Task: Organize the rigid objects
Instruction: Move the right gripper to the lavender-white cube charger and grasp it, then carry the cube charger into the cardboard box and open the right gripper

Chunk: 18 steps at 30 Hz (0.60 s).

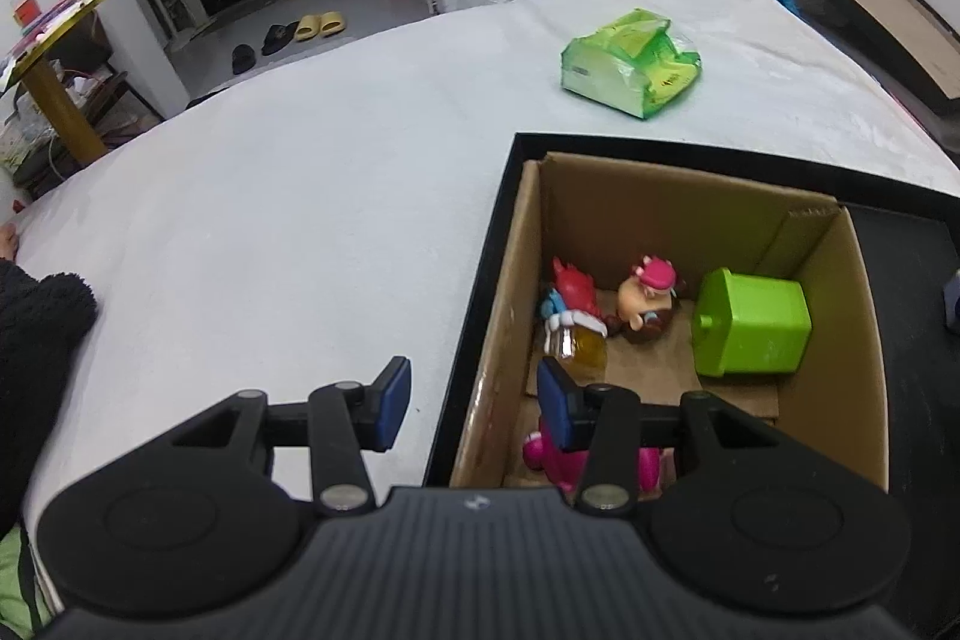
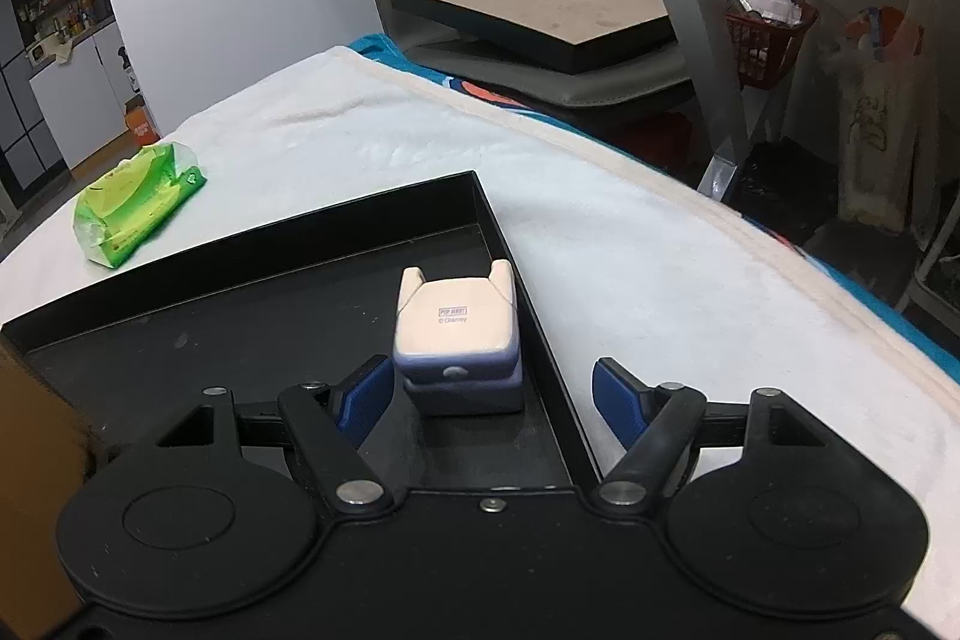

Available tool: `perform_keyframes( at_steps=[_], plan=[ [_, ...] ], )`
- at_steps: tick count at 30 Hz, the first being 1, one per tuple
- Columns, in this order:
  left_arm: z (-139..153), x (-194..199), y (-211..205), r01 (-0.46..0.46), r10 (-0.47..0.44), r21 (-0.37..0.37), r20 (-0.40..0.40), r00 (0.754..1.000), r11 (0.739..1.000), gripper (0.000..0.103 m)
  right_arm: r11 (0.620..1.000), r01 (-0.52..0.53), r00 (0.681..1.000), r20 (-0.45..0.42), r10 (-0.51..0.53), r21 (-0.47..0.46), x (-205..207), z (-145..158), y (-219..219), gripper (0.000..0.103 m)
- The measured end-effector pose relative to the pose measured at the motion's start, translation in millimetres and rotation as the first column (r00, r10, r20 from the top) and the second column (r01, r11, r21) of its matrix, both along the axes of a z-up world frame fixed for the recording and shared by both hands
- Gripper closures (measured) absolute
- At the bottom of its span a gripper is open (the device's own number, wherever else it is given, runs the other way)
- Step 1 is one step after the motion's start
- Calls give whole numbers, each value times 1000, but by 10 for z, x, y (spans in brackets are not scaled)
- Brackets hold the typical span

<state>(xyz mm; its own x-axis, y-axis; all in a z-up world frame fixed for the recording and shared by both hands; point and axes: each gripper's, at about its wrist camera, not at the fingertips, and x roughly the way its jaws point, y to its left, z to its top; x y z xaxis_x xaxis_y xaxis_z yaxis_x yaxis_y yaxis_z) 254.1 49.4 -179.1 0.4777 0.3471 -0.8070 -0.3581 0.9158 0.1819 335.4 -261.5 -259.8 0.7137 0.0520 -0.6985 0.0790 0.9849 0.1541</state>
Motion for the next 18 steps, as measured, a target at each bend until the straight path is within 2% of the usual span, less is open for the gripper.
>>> perform_keyframes(
  at_steps=[4, 9, 12, 18],
  plan=[
    [13, 52, 13, -11, 11, 21, -5, 1000, 1000, 58, 1000, -7, 1000, 13, 7, -4, 54, -27, 3, 37],
    [-7, 98, 8, -12, 12, 38, -12, 1000, 999, 58, 996, -29, 995, 90, 37, -87, 22, 68, 117, 40],
    [-24, 110, 13, -14, 15, 38, -20, 1000, 999, 58, 993, -44, 995, 89, 54, -107, 25, 76, 152, 50],
    [2, 79, 31, -16, 16, 30, -8, 1000, 999, 58, 985, -71, 991, 97, 87, -156, -17, 89, 170, 55]
  ],
)
